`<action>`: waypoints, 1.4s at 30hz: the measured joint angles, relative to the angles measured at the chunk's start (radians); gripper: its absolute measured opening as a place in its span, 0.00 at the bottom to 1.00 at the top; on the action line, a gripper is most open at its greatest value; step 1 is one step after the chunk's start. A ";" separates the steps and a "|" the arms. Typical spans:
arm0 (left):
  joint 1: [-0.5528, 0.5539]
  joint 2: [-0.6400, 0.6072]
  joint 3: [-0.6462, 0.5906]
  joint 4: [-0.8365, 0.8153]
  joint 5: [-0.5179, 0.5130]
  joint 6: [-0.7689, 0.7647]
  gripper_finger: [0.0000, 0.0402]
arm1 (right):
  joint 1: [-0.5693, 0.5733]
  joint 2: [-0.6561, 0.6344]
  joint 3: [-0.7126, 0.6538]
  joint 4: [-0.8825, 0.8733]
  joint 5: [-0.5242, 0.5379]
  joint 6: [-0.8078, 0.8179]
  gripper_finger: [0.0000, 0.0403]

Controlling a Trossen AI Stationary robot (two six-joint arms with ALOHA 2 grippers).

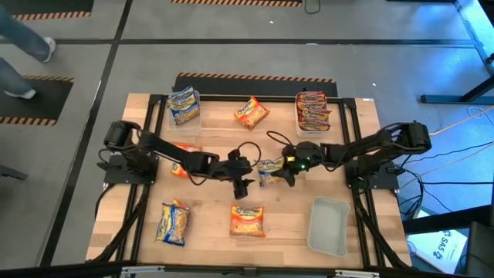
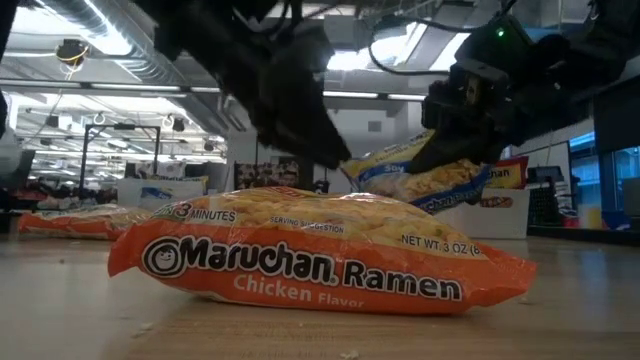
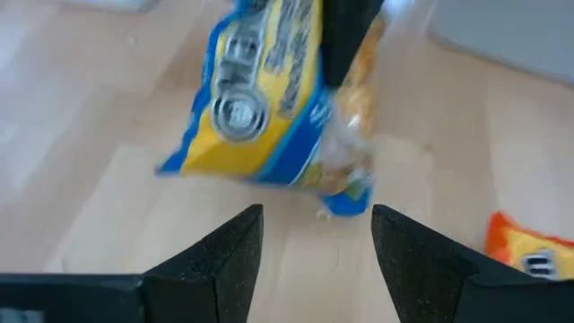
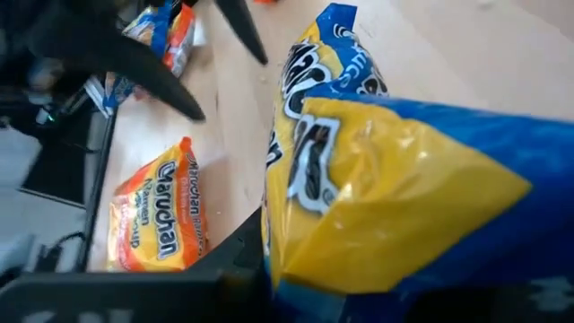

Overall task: Sort Maruchan noodles
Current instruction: Put the top blue noodle pack into the transparent bin

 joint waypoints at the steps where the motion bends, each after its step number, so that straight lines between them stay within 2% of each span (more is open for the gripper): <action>1: 0.000 -0.018 0.000 -0.014 0.006 0.009 0.51 | 0.008 -0.003 0.000 0.002 0.016 -0.022 0.26; 10: 0.006 -0.168 0.000 -0.057 0.018 0.101 0.51 | 0.115 -0.006 0.054 0.000 0.186 -0.155 0.27; 14: 0.009 -0.214 0.000 -0.026 0.011 0.114 0.51 | 0.136 -0.006 0.093 -0.011 0.215 -0.233 0.27; 24: 0.038 -0.219 0.000 0.018 0.010 0.088 0.54 | 0.135 -0.006 0.159 -0.104 0.266 -0.353 0.27; 33: 0.122 -0.211 0.000 0.029 0.151 0.054 0.73 | 0.135 -0.006 0.159 -0.103 0.265 -0.388 0.27; 36: 0.134 -0.178 0.000 0.040 0.179 0.054 0.75 | 0.136 -0.006 0.159 -0.103 0.265 -0.389 0.27; 42: 0.148 -0.126 0.000 0.080 0.326 0.057 0.76 | 0.136 -0.006 0.159 -0.101 0.265 -0.413 0.27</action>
